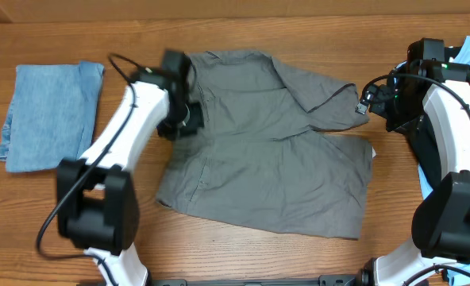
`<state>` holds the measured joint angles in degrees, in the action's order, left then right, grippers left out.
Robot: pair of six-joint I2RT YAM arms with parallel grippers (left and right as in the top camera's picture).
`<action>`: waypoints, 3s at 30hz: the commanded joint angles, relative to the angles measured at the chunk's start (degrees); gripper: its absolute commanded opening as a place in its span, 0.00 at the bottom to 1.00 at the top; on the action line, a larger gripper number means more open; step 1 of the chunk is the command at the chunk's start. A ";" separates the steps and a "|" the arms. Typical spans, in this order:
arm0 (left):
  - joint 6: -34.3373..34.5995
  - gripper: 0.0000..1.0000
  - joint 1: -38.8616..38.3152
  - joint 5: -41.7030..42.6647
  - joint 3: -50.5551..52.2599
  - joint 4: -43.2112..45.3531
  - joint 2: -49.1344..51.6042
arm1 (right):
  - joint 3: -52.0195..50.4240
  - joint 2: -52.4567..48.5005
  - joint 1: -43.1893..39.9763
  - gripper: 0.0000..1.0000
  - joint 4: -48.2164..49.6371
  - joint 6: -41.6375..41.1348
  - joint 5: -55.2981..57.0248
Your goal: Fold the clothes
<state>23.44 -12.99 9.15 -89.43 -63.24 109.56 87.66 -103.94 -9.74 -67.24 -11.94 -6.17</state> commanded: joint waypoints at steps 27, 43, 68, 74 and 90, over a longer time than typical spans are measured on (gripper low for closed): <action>0.57 1.00 2.38 0.57 -10.38 0.04 -11.28 | 1.14 -0.09 8.70 0.91 11.58 8.79 -1.70; 0.59 1.00 2.38 0.57 -10.38 0.04 -11.28 | -0.70 -12.39 23.93 0.64 26.91 27.76 16.52; 0.57 1.00 2.38 0.57 -10.38 0.04 -11.28 | -2.95 -15.69 24.24 0.57 30.12 26.95 9.53; 0.59 1.00 2.36 0.57 -10.38 0.04 -11.28 | -2.60 -15.65 24.20 0.07 30.14 26.97 13.20; 0.59 1.00 2.38 0.57 -10.38 0.04 -11.28 | 5.73 -13.79 22.95 0.04 41.88 27.23 31.85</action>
<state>23.86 -10.50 9.26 -99.70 -63.24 98.04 91.09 -119.52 14.28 -30.94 15.07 20.01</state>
